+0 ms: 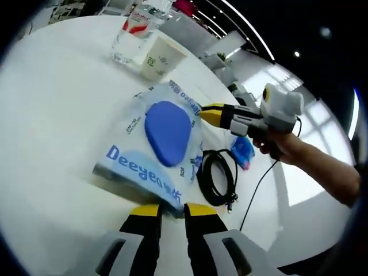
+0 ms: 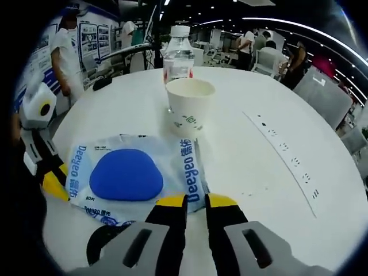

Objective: Arrange the tabletop items into an orderly group along one side of the table until the central work area is clear of visible clutter.

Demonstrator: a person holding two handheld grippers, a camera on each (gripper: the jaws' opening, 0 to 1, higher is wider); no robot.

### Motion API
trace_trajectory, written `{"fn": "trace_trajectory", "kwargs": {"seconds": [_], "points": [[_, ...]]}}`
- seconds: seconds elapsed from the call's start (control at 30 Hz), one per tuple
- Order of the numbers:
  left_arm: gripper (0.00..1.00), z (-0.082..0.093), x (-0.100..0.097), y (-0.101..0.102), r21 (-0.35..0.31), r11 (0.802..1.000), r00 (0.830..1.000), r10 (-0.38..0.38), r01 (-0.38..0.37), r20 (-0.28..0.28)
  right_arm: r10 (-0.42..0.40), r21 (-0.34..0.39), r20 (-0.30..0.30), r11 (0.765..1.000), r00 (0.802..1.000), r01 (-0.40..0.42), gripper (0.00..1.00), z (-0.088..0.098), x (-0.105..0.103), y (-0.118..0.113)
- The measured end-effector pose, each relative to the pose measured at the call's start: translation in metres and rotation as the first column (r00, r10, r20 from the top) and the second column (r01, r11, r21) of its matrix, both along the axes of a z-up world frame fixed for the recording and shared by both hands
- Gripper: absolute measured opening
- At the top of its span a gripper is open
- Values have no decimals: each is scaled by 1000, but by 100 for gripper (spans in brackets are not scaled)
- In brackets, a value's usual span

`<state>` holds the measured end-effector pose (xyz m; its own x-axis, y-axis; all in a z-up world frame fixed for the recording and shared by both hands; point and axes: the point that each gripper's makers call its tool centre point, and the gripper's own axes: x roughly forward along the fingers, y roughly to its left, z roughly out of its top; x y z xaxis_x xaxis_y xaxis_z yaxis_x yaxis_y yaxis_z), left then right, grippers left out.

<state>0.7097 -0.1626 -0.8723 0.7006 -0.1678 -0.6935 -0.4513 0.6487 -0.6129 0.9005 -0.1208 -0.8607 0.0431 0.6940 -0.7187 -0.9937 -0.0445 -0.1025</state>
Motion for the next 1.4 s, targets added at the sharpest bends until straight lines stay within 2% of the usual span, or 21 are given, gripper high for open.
{"fn": "trace_trajectory", "kwargs": {"seconds": [0.1, 0.17, 0.23, 0.27, 0.3, 0.33, 0.37, 0.5, 0.6, 0.77, 1.07, 1.23, 1.4], "points": [[12, -1, 0, -1, -14, 1000, 1000, 5, -5, -4, -20, 27, -14, 999, 1000, 21, 5, 9, 1, 2], [13, -1, 1, -2, -18, 1000, 1000, 1, -2, -3, -22, 37, -15, 999, 1000, 22, 9, 8, 2, 4], [13, 0, 0, -4, -22, 1000, 1000, -4, 4, -3, -25, 25, 20, 999, 1000, 24, 16, 4, 7, 3], [13, 0, 0, -5, -25, 1000, 1000, -5, 5, -4, -29, 23, 12, 999, 1000, 29, 16, 2, 8, 5], [13, 1, 0, -5, -27, 1000, 1000, -5, 5, -3, -63, 55, -40, 996, 997, 65, 16, 5, 7, 8], [13, 1, 0, -5, -29, 1000, 1000, -5, 5, -3, -66, 68, -46, 995, 997, 69, 17, 7, 5, 9], [13, 1, 0, -5, -29, 1000, 1000, -4, 4, -2, -62, 50, -18, 997, 998, 62, 17, 5, 8, 7], [13, 0, 0, -3, -24, 1000, 1000, 3, -3, -7, -5, -9, -6, 1000, 1000, 5, 13, -9, 4, 4], [12, 1, 3, -3, -36, 999, 1000, 8, -8, -5, -8, 7, -27, 1000, 1000, 8, 7, -3, -2, 4], [9, 0, 6, -6, -47, 999, 1000, -10, 9, -8, 3, -3, -49, 1000, 999, -3, 1, -8, -4, 5], [0, 2, 4, 2, -14, 1000, 1000, 1, -1, -1, -2, -3, -49, 1000, 999, 2, 0, -9, -3, 2], [0, 8, 5, 5, 12, 1000, 1000, 2, -2, 8, -18, -7, -45, 1000, 999, 18, 0, -6, -2, -4], [0, 11, 5, 6, 21, 1000, 1000, -13, 13, 20, -38, 21, -30, 999, 999, 39, 0, 6, -2, -11]]}}
